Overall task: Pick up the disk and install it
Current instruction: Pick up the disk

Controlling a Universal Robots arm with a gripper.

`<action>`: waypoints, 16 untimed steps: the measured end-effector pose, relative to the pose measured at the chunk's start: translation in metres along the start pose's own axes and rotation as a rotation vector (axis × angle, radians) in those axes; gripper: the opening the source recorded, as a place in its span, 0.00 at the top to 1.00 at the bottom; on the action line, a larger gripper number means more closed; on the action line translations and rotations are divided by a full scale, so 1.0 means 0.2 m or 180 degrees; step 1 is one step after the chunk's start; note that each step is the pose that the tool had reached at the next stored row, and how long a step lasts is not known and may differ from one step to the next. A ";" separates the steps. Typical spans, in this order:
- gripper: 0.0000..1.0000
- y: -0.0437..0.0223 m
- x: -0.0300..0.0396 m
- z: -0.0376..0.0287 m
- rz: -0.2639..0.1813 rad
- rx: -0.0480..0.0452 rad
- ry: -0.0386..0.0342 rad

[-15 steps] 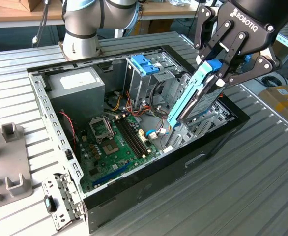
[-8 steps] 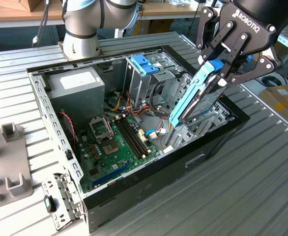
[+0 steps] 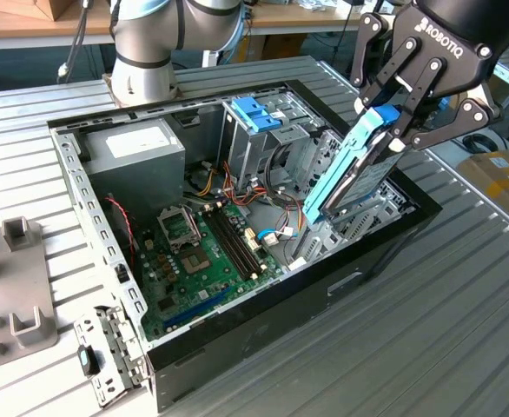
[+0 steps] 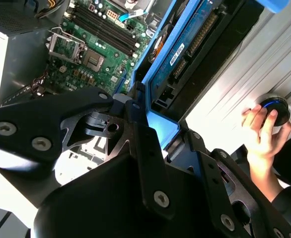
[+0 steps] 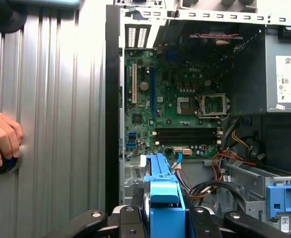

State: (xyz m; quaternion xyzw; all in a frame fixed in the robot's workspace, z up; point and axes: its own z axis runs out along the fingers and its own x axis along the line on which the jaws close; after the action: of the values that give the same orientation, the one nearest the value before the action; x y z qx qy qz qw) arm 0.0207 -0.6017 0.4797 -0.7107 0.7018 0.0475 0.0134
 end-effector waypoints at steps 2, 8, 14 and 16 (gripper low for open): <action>0.63 -0.011 0.000 0.001 0.0000 0.0000 0.0000; 0.63 -0.032 0.001 0.004 0.0000 0.0000 0.0000; 0.63 -0.057 0.001 0.006 0.0000 0.0000 0.0001; 0.63 -0.067 0.002 0.007 0.0000 0.0000 0.0001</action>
State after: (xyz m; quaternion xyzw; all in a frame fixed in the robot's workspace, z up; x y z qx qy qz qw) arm 0.0340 -0.6017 0.4777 -0.7107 0.7018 0.0474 0.0133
